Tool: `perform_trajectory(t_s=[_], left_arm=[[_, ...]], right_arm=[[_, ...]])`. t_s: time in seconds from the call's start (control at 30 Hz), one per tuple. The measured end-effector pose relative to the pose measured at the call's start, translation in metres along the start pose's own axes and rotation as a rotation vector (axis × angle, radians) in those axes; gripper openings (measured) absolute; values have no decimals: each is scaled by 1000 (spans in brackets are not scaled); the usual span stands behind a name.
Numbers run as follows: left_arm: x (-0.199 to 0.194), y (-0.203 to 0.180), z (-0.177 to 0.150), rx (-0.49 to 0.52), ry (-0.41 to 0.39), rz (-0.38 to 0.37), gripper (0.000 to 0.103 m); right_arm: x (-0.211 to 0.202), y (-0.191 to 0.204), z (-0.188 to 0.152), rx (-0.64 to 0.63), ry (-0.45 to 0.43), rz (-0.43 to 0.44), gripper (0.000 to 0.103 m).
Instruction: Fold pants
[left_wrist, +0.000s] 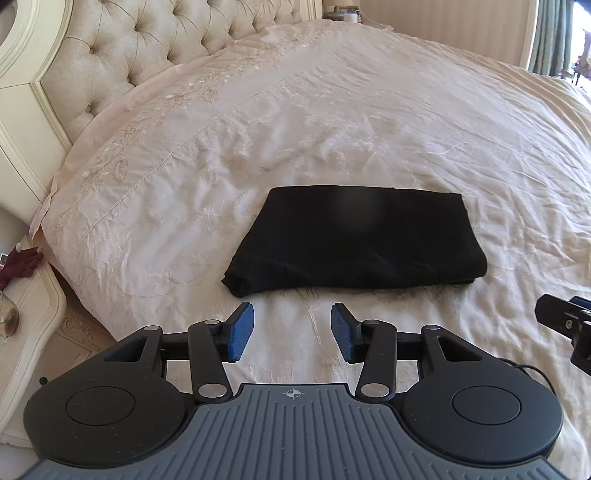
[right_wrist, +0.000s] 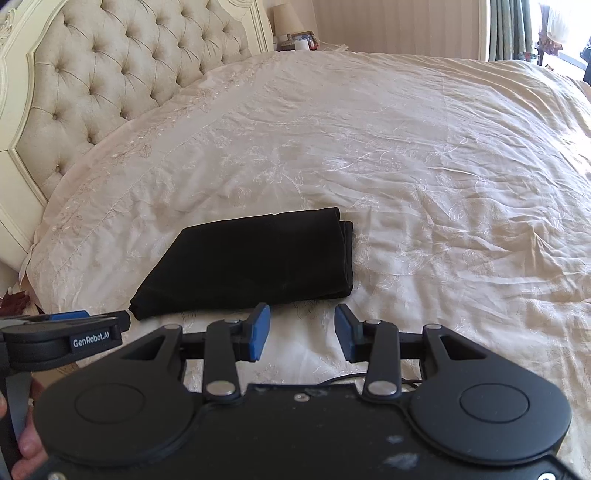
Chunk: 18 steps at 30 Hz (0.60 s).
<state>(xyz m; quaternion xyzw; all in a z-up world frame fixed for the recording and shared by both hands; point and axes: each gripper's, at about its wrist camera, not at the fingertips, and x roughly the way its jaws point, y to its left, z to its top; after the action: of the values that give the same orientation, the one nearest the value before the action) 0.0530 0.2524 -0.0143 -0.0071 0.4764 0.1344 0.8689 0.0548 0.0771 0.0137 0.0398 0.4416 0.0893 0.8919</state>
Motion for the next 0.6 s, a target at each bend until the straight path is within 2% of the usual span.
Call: perform_trajectory(t_s=[0.6], left_arm=[[-24,-17,-11,56,-48,4,45]], right_arm=[[-21,-3,-8,13,-38,20,42]])
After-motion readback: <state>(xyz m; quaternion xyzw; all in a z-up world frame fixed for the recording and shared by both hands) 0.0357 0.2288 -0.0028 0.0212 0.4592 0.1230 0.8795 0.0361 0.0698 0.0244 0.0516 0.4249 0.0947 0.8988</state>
